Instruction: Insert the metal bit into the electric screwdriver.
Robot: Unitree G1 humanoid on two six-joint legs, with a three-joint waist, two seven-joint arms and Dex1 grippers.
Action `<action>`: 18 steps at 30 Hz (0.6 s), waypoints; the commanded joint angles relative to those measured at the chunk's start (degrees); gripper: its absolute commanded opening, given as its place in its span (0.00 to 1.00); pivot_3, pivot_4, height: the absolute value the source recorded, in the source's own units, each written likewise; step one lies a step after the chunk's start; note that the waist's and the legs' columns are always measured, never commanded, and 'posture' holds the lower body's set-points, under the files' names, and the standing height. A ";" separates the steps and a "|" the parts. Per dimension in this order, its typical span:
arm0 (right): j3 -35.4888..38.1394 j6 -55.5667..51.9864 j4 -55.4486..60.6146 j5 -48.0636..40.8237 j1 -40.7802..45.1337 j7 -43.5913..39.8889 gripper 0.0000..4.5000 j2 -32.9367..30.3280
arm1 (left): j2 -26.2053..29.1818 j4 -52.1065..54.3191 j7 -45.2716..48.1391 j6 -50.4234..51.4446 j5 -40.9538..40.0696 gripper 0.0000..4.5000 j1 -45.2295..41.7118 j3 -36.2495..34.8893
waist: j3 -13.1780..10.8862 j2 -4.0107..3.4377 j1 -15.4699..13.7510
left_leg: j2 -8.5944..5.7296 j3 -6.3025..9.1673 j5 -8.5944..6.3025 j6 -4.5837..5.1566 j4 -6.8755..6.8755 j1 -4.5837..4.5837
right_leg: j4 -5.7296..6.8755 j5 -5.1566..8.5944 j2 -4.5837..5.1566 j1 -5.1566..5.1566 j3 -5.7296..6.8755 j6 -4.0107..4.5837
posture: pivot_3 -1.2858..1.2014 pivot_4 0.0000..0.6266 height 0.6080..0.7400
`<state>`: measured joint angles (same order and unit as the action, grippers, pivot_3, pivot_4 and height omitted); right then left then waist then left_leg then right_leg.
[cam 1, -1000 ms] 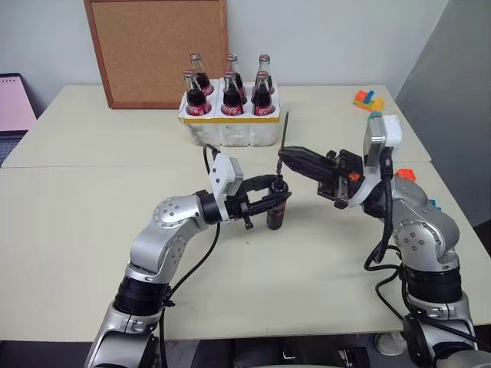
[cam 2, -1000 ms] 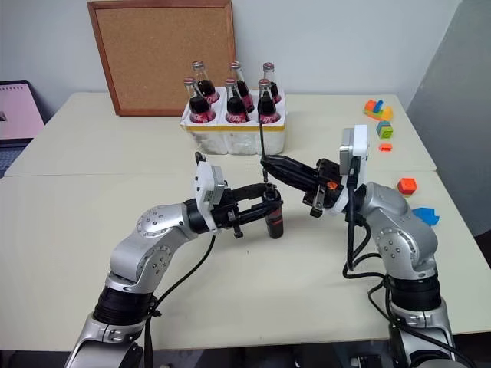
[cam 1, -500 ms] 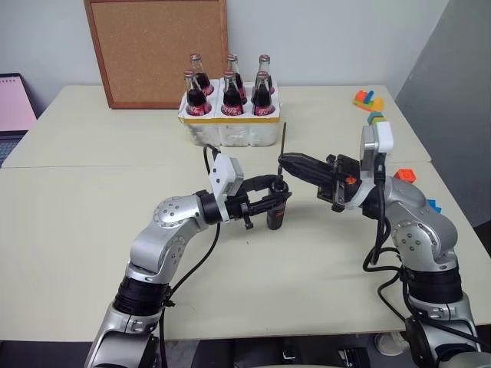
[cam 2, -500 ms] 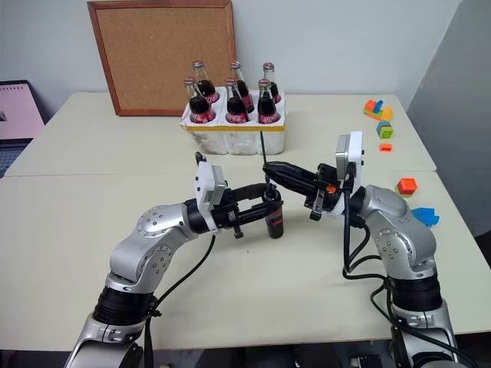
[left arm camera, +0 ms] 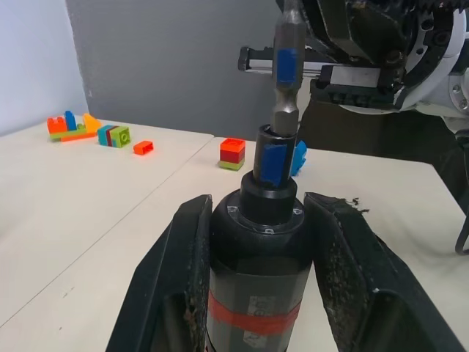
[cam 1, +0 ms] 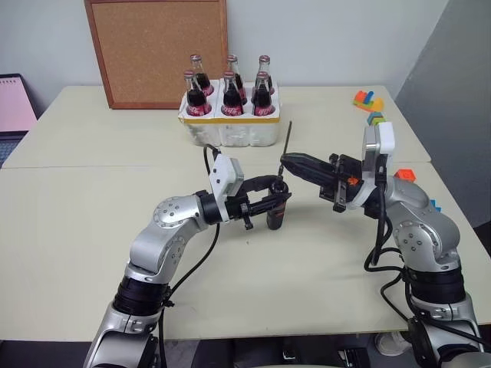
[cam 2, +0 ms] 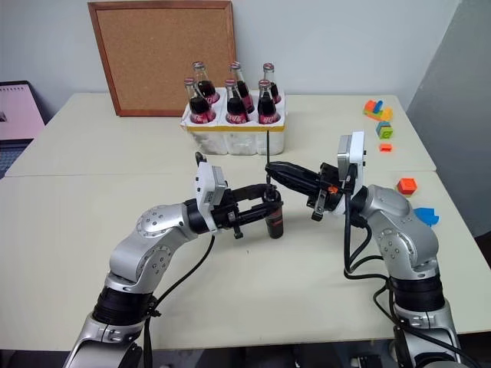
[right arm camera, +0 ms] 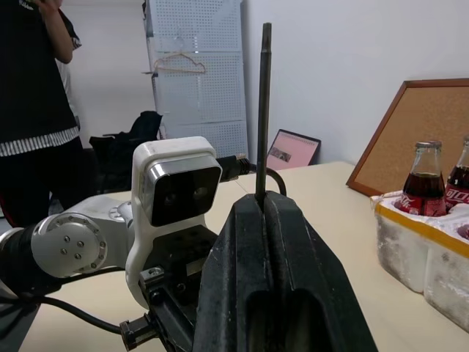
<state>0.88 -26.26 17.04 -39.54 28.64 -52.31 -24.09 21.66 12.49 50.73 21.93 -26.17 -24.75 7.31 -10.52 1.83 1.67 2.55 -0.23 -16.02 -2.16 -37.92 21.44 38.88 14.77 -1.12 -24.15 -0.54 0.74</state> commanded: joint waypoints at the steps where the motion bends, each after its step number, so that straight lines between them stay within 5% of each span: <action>1: -1.44 0.86 -0.46 2.44 -0.18 -0.83 0.00 -1.53 | 0.55 0.48 0.22 0.01 0.63 0.36 0.24 0.71 | 0.00 0.00 0.00 | 0.00 0.00 0.00 0.00 0.00 0.00 | 0.00 0.00 0.00 0.00 0.00 0.00 | 0.52 0.24 1.00; 18: -2.83 0.60 -0.94 2.94 0.27 -2.72 0.00 -4.02 | 0.52 0.47 0.43 -0.31 0.98 0.36 0.45 0.91 | 0.04 0.01 0.01 | -0.01 -0.02 0.00 0.00 0.03 -0.34 | 0.06 0.00 -0.04 0.17 -0.12 0.00 | 0.52 0.24 1.00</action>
<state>-0.59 -23.78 15.70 -37.49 29.57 -53.66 -26.22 21.69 12.49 50.67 21.81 -25.60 -24.71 7.48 -10.48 1.84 1.68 2.53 -0.25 -16.02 -2.16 -37.89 21.09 38.94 14.77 -1.17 -23.97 -0.67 0.74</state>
